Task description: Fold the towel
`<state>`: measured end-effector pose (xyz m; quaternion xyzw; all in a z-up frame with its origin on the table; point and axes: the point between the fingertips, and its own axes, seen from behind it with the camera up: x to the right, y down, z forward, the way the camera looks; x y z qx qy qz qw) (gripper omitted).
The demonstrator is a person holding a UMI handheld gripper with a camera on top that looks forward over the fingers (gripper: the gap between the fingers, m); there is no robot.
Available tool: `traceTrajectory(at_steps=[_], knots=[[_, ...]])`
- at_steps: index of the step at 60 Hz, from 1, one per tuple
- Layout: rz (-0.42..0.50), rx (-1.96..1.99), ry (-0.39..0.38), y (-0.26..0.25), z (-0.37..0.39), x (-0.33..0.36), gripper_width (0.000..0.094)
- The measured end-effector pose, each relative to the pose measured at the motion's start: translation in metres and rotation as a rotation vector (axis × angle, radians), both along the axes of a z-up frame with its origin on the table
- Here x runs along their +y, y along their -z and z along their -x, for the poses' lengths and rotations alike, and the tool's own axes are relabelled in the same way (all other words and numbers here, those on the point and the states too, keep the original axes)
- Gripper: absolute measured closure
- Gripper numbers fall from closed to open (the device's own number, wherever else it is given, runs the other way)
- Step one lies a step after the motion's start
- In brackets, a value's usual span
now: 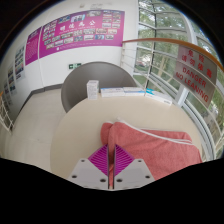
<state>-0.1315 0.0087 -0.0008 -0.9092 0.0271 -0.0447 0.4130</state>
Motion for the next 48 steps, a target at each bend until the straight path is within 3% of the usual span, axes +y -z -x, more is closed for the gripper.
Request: traceTrajectory(at_steps=[10,16,21,26,30,37,40,42,48], knots=[[-0.132,0.274,-0.111,-0.100,0.068,-0.002,0.0894],[-0.208,0.348,-0.099,-0.153,0.054,0.001,0.0894],[-0.217,0.347,-0.072,-0.153,0.008,-0.005,0.0893],[-0.165,0.288,-0.004,-0.123,-0.044,-0.009,0.0867],[-0.095,0.233,0.053,-0.085,-0.091,-0.022,0.0728],[-0.001,0.152,0.144,-0.049,-0.160,-0.050,0.0238],[0.013,0.140,0.146,-0.051,-0.166,-0.060,0.0097],[0.018,0.131,0.142,-0.057,-0.170,-0.066,0.0066],[0.048,0.092,0.103,-0.079,-0.170,-0.086,0.0083]])
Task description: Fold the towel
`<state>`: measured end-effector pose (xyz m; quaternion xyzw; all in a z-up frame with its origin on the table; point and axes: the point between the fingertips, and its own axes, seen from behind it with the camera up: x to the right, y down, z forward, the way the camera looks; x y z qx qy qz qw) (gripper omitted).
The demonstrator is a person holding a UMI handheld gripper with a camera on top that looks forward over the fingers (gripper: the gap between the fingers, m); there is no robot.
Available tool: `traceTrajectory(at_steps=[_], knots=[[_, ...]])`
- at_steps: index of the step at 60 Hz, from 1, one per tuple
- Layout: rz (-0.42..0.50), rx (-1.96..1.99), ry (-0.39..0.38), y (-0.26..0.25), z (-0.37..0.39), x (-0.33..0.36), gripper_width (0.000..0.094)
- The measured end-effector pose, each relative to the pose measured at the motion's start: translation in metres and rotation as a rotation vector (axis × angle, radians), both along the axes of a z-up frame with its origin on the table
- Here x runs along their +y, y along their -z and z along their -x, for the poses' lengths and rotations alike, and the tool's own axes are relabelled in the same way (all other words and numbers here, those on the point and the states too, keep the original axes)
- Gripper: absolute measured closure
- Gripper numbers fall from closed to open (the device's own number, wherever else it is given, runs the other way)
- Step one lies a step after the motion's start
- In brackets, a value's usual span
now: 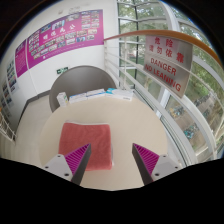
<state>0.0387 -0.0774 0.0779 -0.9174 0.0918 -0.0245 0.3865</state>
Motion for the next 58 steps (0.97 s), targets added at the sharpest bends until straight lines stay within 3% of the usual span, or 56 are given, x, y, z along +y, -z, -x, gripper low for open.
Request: traceTrajectory(at_steps=[12,27,41,58], knots=[[0.015,-0.038,-0.056,-0.078,0.040,-0.051,0.0082],[-0.045,-0.084,-0.084,-0.173,0.101,-0.159,0.0081],[-0.069,-0.122,-0.109,-0.210,0.136,-0.255,0.0079],[-0.120,-0.140,-0.135,-0.238,0.158,-0.295,0.0079]])
